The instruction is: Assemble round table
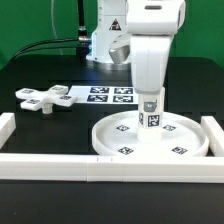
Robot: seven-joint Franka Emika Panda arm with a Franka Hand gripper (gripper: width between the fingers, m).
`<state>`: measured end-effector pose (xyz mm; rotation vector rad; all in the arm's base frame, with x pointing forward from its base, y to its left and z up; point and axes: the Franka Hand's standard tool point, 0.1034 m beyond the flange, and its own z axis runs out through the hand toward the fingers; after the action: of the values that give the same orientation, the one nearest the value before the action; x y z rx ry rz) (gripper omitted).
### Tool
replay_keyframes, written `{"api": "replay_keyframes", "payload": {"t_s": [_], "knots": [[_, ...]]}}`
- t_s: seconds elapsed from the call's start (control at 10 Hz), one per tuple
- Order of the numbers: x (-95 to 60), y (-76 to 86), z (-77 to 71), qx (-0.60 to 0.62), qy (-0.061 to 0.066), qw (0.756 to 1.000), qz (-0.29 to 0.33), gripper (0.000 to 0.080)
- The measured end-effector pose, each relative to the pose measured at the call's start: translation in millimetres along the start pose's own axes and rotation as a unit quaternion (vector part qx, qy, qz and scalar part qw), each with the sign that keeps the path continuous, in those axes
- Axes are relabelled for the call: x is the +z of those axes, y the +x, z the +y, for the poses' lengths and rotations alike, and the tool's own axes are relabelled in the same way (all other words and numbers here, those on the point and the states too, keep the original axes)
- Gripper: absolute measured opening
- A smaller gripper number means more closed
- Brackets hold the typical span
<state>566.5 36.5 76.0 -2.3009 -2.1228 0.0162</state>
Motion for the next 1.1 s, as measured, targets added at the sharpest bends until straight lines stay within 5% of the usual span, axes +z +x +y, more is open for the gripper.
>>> {"api": "replay_keyframes", "payload": {"t_s": [0.4, 0.5, 1.1], "knots": [[0.5, -1.5, 0.0, -0.056, -0.001, 0.998, -0.008, 0.0596], [0.6, -2.0, 0.0, -0.056, -0.001, 0.998, -0.008, 0.0421], [0.8, -3.4, -0.2, 0.025, 0.000, 1.000, -0.007, 0.0407]]}}
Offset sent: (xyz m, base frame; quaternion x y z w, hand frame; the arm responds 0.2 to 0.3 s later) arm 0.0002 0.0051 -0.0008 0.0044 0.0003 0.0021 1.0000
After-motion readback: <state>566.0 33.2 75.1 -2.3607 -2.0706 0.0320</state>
